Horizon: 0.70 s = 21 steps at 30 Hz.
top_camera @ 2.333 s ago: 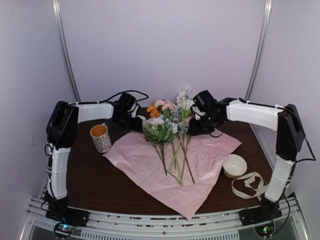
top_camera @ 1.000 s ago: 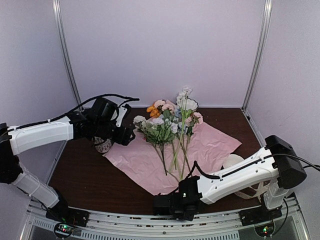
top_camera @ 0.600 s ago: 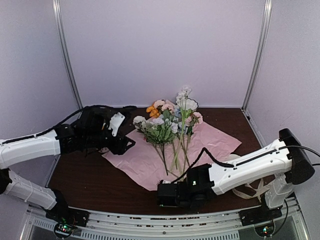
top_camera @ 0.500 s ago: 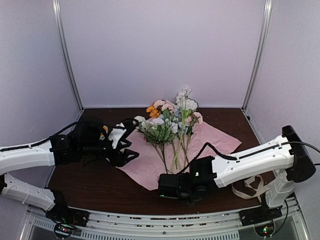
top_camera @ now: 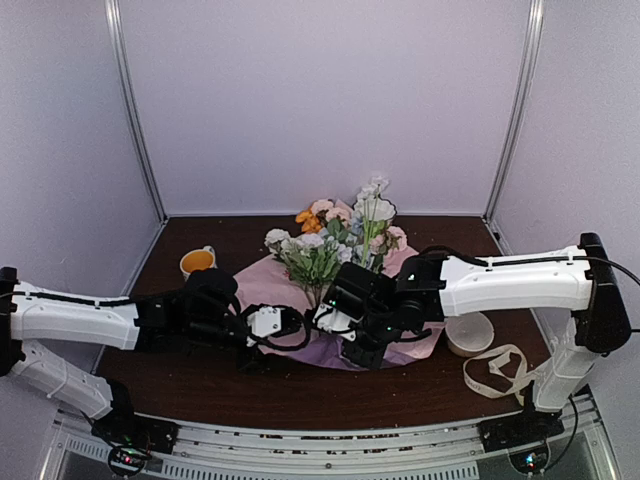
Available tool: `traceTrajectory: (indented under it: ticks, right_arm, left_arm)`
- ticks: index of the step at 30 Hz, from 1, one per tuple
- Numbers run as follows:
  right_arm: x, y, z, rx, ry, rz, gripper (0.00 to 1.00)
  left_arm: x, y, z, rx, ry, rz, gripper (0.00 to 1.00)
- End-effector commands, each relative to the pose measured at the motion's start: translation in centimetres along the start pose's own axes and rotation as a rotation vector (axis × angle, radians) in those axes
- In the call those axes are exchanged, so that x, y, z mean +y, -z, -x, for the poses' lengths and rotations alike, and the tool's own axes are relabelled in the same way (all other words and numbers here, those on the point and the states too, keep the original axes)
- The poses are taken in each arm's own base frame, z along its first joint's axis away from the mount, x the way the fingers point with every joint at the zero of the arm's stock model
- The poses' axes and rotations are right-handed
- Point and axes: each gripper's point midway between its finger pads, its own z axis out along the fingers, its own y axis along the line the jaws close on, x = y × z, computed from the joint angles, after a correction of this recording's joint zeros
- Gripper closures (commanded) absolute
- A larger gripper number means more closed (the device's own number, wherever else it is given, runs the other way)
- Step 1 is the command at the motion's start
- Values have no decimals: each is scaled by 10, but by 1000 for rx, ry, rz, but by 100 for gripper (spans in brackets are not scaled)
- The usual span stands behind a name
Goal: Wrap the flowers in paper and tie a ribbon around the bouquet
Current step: Pass from the right arm to the left
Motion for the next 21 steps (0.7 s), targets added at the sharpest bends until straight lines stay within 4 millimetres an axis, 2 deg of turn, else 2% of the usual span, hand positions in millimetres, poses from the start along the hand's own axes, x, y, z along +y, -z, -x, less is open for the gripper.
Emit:
traceTrajectory:
  ticks: [1,6,8,12,14,16,18,21]
  right_arm:
    - [-8,14,30,-105,5,99,100]
    - [1,18,39,-126,60,182,100]
    - [5,18,41,-124,86,203,100]
    - [8,22,43,-128,117,233,100]
    - [8,22,41,-124,124,240,100]
    - [7,23,38,-116,128,251,100]
    - [9,24,35,-109,137,271,100]
    - [11,26,33,-119,142,299,100]
  left_arm:
    - [5,-21,12,8,-87,-35,29]
    - [12,-35,-3,77,-106,-14,27]
    - [22,-42,-7,113,-88,26,28]
    - [29,-51,-13,148,-64,46,38]
    - [29,-51,-11,135,-54,51,42]
    - [33,-49,-11,130,-44,82,42]
    - [35,-43,-8,112,-36,94,37]
    - [32,-28,10,-10,-18,61,32]
